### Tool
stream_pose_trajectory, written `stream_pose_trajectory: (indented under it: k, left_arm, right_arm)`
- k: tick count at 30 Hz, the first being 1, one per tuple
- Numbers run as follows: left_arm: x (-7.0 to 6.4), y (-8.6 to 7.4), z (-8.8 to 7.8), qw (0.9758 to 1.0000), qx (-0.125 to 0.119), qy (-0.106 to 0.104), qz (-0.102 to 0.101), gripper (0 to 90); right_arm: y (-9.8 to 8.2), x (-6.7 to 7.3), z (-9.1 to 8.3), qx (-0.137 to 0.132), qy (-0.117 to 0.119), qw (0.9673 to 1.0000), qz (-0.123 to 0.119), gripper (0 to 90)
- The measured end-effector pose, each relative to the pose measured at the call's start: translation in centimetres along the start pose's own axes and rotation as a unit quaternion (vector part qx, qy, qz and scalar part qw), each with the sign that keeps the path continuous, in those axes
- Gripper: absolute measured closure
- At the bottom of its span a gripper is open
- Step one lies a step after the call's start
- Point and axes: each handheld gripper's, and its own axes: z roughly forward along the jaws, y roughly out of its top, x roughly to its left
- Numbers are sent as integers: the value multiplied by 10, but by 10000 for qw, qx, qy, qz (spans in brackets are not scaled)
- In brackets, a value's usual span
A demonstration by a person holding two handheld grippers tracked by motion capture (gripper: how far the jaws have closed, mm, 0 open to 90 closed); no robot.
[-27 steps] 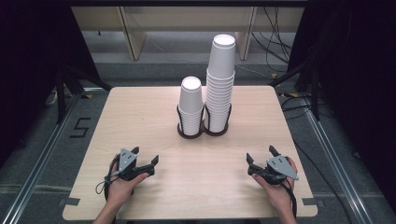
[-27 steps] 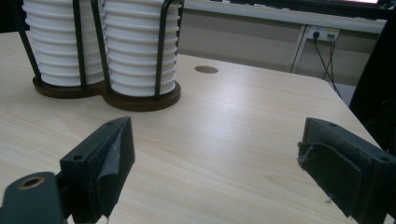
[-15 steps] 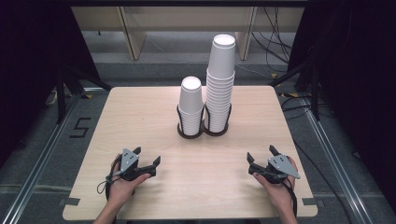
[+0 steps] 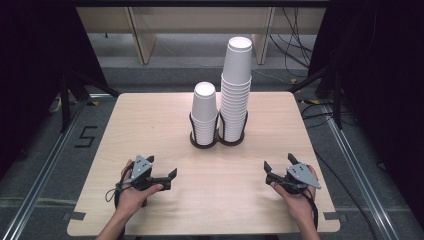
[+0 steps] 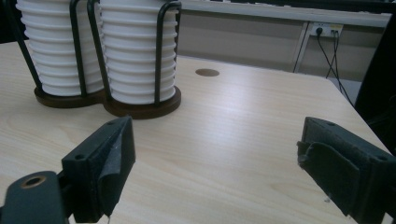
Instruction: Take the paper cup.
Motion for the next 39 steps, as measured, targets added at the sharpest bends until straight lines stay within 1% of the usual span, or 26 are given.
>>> stream_pose_trajectory:
  k: [3,4,5,6,8,10,11,14,15,16,17,20,21,22,23,24,25,26,28,29,30,31,32,34,35,39]
  left_arm:
    - [-5,23,8,9998,-171,-89,107,2]
    - [-5,23,8,9998,-171,-89,107,2]
    - [-8,35,13,9994,-257,-133,181,5]
    - [-8,35,13,9994,-257,-133,181,6]
    - [-13,50,18,9989,-345,-172,273,8]
    - [-18,72,26,9976,-472,-261,434,13]
    - [-19,80,28,9972,-509,-315,453,14]
    - [-21,105,38,9958,-554,-490,545,15]
    - [-21,105,38,9958,-554,-490,545,7]
    - [-21,113,42,9955,-519,-530,592,0]
    - [-21,121,47,9950,-551,-556,620,0]
    - [-21,156,61,9937,-623,-619,696,0]
    - [-22,165,64,9932,-648,-653,715,0]
    - [-22,175,67,9919,-717,-620,846,0]
    - [-22,175,67,9919,-717,-620,846,0]
    - [-25,190,72,9909,-715,-641,940,0]
    - [-25,190,72,9909,-715,-641,940,0]
    - [-28,200,76,9906,-700,-666,973,0]
    - [-33,221,87,9899,-600,-800,1001,0]
    - [-33,221,87,9899,-600,-800,1001,0]
    - [-37,231,95,9897,-520,-811,1058,0]
    - [-37,231,95,9897,-520,-811,1058,0]
    - [-40,238,102,9893,-463,-845,1095,3]
    - [-42,242,106,9891,-421,-867,1115,6]
    - [-44,245,110,9887,-402,-880,1146,14]
    - [-56,255,125,9870,-285,-1014,1215,26]
  right_arm:
    - [11,4,0,-68,0,10000,-15,118]
    - [11,4,0,-68,0,10000,-15,118]
    - [18,5,0,-119,113,9998,-93,116]
    - [18,5,0,-119,113,9998,-93,116]
    - [24,9,0,-229,74,9997,-57,115]
    - [36,12,2,-245,77,9996,-78,113]
    - [41,12,4,-345,140,9992,-137,110]
    - [59,15,7,-320,231,9991,-166,101]
    - [59,15,7,-320,231,9991,-166,101]
    - [78,17,13,-431,253,9983,-285,101]
    - [88,16,14,-519,199,9976,-422,100]
    - [119,20,19,-675,334,9960,-485,90]
    - [135,21,22,-744,394,9954,-451,88]
    - [149,20,24,-829,441,9942,-518,82]
    - [163,21,26,-875,517,9938,-445,77]
    - [177,22,30,-935,551,9930,-476,75]
    - [177,22,30,-935,551,9930,-476,75]
    - [203,24,37,-973,590,9919,-563,71]
    - [223,24,44,-1009,557,9912,-654,72]
    - [223,24,44,-1009,557,9912,-654,72]
    - [245,24,54,-1021,537,9912,-649,77]
    - [245,24,54,-1021,537,9912,-649,77]
    - [259,25,63,-970,592,9914,-651,77]
    - [264,25,67,-948,622,9912,-683,77]
    - [274,27,77,-823,651,9917,-741,77]
    - [286,31,92,-646,795,9926,-659,77]
